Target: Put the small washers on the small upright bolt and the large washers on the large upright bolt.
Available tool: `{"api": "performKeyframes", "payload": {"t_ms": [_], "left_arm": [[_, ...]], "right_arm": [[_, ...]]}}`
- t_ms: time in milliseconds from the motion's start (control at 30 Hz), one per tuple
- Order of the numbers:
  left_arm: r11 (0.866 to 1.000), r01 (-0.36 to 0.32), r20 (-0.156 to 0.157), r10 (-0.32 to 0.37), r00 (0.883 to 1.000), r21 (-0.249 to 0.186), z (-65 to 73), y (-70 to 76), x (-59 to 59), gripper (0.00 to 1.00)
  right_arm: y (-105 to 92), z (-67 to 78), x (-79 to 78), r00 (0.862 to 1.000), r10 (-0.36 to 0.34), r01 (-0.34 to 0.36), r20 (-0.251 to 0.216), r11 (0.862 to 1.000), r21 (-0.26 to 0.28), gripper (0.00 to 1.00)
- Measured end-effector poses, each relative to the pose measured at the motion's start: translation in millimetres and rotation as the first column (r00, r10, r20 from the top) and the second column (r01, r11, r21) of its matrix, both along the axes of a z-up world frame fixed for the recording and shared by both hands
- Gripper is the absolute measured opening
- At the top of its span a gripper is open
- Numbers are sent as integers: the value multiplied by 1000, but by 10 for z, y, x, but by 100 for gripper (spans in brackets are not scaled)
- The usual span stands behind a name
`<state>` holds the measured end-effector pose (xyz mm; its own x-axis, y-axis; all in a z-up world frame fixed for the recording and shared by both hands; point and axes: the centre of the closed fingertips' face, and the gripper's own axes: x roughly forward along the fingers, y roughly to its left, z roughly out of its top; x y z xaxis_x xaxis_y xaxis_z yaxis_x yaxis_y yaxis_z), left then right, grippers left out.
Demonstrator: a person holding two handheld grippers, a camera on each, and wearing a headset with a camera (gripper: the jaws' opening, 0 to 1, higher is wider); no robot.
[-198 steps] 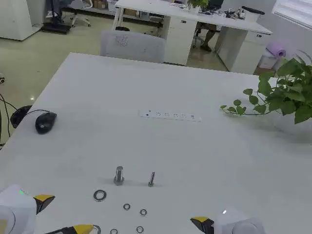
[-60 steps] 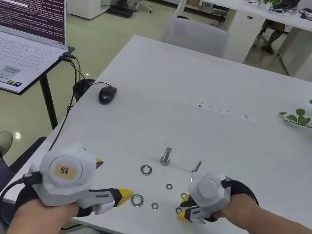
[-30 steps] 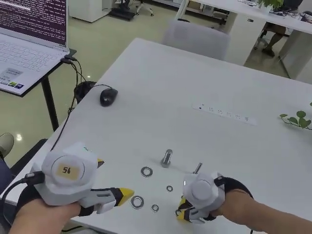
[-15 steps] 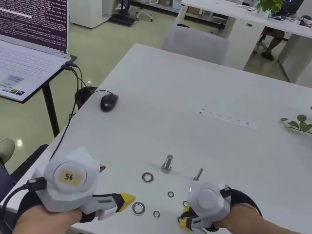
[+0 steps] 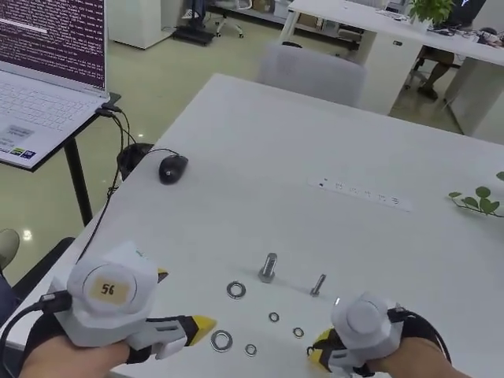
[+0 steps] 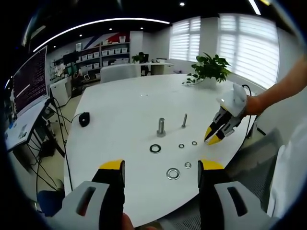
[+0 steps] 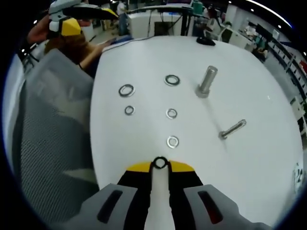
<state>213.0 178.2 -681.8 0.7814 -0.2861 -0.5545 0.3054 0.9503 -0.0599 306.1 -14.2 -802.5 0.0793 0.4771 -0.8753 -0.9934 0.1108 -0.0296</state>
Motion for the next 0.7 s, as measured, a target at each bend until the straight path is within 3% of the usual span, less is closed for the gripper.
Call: {"api": "performKeyframes", "payload": {"t_ms": [467, 700], "left_arm": [[1000, -9, 2, 9, 1000, 0, 13, 31, 0, 61], [1000, -10, 0, 10, 1000, 0, 12, 22, -17, 61]], "right_arm": [[-26, 533, 751, 986, -111, 104, 123, 992, 66, 13], [120, 603, 951, 983, -109, 100, 145, 993, 67, 13]]}}
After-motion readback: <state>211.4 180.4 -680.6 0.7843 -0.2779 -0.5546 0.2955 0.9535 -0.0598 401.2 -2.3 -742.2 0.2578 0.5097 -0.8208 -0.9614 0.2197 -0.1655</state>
